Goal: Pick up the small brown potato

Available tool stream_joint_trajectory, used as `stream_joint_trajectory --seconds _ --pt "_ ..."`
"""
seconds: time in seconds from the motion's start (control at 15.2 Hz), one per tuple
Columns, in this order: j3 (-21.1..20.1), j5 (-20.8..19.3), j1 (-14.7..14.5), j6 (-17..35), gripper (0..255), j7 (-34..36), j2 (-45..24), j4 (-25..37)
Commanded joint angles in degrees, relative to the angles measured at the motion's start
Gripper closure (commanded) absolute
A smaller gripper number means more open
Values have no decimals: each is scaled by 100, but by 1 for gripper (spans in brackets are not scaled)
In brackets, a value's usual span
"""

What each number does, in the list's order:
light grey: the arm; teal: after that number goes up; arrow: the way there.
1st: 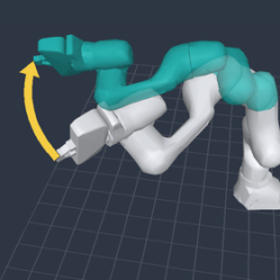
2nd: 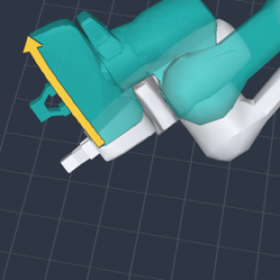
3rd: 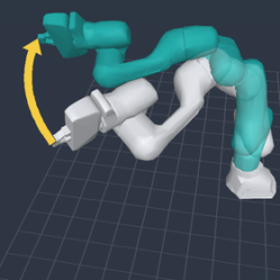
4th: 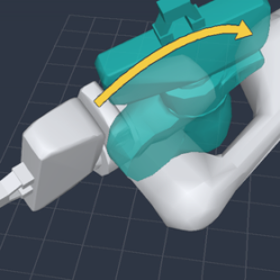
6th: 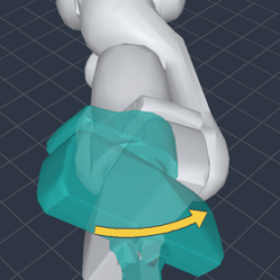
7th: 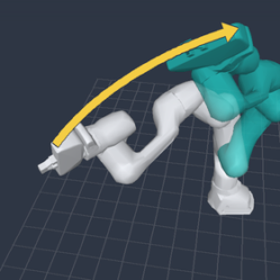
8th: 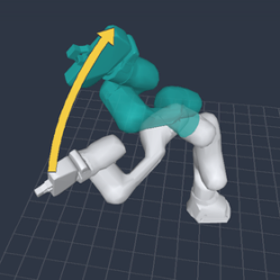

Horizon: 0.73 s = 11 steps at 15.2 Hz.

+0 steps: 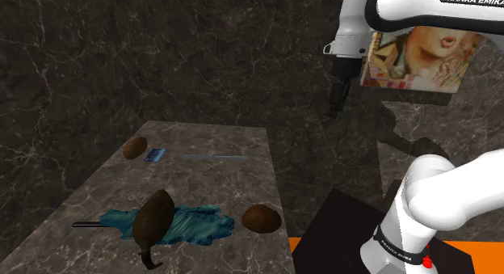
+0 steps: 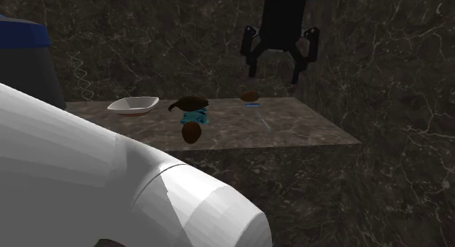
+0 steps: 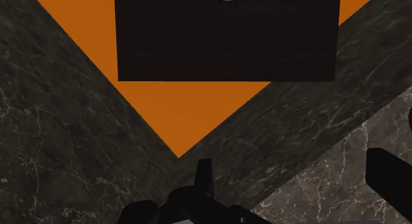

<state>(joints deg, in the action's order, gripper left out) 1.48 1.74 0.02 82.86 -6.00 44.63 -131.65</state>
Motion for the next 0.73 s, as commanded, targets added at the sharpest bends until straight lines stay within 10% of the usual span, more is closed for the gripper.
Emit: stream_joint_trajectory --seconds 0.0,0.66 --pt "0 0 0 0 0 0 0 0" --pt "-845 816 -713 1856 0 172 400 -1490"
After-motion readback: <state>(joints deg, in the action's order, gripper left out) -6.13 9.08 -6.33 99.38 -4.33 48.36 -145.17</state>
